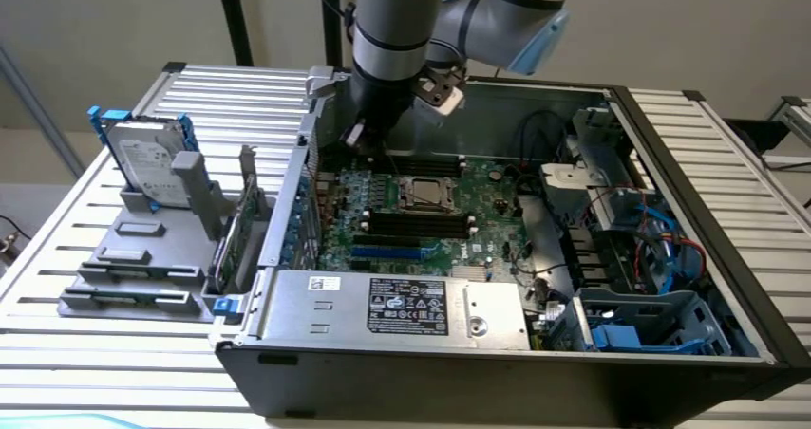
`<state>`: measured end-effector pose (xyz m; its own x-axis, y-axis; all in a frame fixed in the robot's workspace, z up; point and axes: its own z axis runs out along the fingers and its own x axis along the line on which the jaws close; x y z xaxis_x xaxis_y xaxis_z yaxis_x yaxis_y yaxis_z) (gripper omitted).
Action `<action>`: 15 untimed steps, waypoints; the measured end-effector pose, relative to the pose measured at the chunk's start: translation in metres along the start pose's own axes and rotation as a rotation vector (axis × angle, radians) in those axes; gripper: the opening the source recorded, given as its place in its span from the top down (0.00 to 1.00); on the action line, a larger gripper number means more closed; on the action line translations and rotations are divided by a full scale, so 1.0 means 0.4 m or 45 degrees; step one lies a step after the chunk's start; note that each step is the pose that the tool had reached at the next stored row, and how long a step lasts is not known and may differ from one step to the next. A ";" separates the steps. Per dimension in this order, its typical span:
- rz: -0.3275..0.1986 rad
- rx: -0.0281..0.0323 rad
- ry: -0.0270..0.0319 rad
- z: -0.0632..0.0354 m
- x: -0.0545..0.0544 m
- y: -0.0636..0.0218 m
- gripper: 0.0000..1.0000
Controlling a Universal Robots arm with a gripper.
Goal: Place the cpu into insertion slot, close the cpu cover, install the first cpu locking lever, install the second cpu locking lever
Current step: 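Install the first cpu locking lever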
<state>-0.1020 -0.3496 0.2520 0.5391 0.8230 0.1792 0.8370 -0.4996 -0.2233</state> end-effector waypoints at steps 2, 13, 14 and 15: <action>0.019 -0.0035 0.0042 0.006 -0.001 -0.001 0.89; 0.100 0.0001 0.0517 0.020 -0.006 -0.009 0.89; 0.106 0.0064 0.0648 0.020 -0.006 -0.009 0.89; 0.113 0.0115 0.0762 0.021 -0.006 -0.009 0.89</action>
<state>-0.1071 -0.3475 0.2445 0.6160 0.7578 0.2152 0.7849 -0.5672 -0.2495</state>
